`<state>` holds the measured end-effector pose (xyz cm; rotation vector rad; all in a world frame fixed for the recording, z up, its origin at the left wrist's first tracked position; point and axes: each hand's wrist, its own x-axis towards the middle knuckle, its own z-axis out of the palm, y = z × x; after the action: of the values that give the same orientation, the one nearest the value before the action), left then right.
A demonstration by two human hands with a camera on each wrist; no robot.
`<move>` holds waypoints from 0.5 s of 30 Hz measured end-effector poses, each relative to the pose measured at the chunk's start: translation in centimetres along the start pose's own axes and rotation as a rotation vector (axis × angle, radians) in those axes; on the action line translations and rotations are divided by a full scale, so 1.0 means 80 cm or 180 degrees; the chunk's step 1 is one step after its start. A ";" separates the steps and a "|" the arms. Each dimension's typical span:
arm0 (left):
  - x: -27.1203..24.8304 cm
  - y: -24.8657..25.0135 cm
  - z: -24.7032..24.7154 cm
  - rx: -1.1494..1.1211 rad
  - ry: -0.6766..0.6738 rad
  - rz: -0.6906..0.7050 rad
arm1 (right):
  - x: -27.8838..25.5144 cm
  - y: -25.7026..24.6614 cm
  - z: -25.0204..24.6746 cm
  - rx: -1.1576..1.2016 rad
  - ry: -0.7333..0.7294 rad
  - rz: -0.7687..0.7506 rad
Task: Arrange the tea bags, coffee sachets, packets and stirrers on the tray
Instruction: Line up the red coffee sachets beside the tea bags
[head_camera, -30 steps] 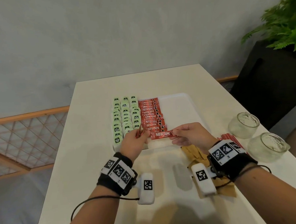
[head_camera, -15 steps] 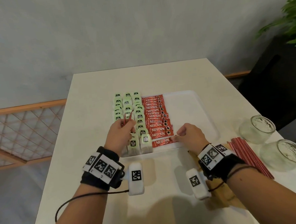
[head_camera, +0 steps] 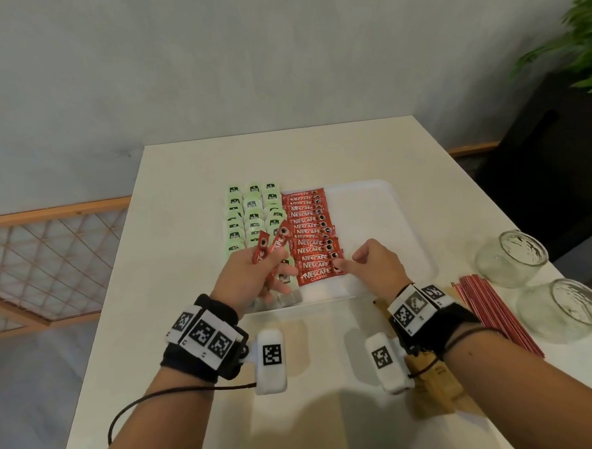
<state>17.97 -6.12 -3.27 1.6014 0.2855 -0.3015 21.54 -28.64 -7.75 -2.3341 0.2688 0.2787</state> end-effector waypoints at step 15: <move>-0.048 0.004 0.048 0.0363 -0.0287 0.0193 | -0.067 -0.025 -0.050 0.1547 -0.0452 -0.0856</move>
<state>14.42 -9.97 -1.77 1.7003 0.1522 -0.3473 17.42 -29.52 -2.19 -1.8326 -0.0475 0.2157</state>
